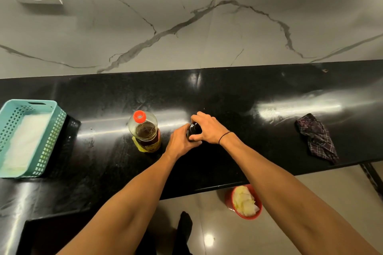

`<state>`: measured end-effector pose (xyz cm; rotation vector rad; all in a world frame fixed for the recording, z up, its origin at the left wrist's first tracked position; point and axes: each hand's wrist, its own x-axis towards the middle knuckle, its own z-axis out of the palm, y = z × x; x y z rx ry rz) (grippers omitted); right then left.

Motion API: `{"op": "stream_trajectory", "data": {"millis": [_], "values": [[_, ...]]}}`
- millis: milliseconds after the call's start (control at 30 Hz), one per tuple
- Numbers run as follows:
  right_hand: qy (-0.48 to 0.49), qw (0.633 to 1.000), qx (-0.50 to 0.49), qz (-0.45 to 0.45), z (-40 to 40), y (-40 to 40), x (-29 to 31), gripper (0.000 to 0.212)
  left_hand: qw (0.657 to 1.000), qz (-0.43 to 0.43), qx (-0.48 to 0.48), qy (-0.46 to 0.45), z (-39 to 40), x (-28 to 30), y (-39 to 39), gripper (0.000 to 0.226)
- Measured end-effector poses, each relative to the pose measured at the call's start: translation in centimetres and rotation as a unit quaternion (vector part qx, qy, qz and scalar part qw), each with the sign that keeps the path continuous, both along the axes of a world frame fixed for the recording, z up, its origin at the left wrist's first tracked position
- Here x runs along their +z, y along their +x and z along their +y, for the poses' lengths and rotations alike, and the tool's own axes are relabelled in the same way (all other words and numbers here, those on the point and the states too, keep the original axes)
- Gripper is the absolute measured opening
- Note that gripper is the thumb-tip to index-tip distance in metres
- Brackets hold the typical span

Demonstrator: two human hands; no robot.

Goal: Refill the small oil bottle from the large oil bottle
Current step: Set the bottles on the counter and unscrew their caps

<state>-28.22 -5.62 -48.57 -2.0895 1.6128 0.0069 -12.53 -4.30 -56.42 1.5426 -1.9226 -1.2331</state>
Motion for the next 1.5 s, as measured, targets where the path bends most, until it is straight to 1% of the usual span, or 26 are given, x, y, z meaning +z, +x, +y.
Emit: {"op": "stream_trajectory", "data": {"millis": [100,233,367,433,567,633,700,833,900,967,1067,1233,1367,1500], "values": [[0.016,0.998,0.055,0.026,-0.7,-0.5,0.8,0.048,0.999,-0.017,-0.027,-0.015,-0.7,-0.3,0.2,0.055],[0.015,0.984,0.159,0.082,-1.4,-0.4,1.8,0.048,0.998,-0.04,-0.042,-0.035,-1.3,-0.2,0.4,0.066],[0.005,0.974,0.194,0.114,-1.1,-0.4,2.2,0.052,0.998,-0.031,-0.039,-0.024,-1.3,-0.2,0.4,0.068],[0.006,0.973,0.187,0.132,-0.9,-0.4,2.4,0.056,0.999,-0.022,-0.025,-0.017,-0.9,0.0,0.3,0.073],[0.01,0.975,0.161,0.15,-0.6,-0.1,2.8,0.068,1.0,-0.002,0.003,0.0,-0.2,0.3,0.0,0.091],[0.005,0.978,0.145,0.15,-0.5,0.0,2.8,0.076,1.0,-0.003,0.006,0.01,0.0,0.5,-0.2,0.095],[-0.01,0.981,0.131,0.146,-0.4,0.0,2.8,0.077,1.0,-0.008,0.014,0.014,0.1,0.5,-0.2,0.095],[-0.024,0.993,0.088,0.079,-0.5,-0.2,3.2,0.062,1.0,0.006,0.015,-0.005,0.3,0.5,0.0,0.075],[-0.024,0.996,0.072,0.053,-0.8,-0.3,3.5,0.051,1.0,0.007,0.01,-0.01,0.3,0.5,0.2,0.071],[-0.014,0.996,0.067,0.05,-1.0,-0.3,3.7,0.043,1.0,0.0,0.005,-0.011,0.3,0.6,0.3,0.07],[0.0,0.997,0.065,0.042,-0.9,-0.3,3.8,0.036,1.0,-0.004,-0.001,-0.012,0.3,0.9,0.3,0.066],[-0.022,0.996,0.067,0.056,-0.1,-0.2,3.7,0.024,1.0,-0.016,0.0,-0.011,0.2,0.8,0.2,0.061],[-0.049,0.995,0.072,0.054,1.1,0.0,3.1,0.023,1.0,-0.02,0.005,-0.001,0.2,0.9,0.2,0.063],[-0.048,0.996,0.063,0.035,1.9,0.1,2.8,0.032,1.0,-0.019,0.004,0.002,0.1,0.6,0.3,0.068]]}}
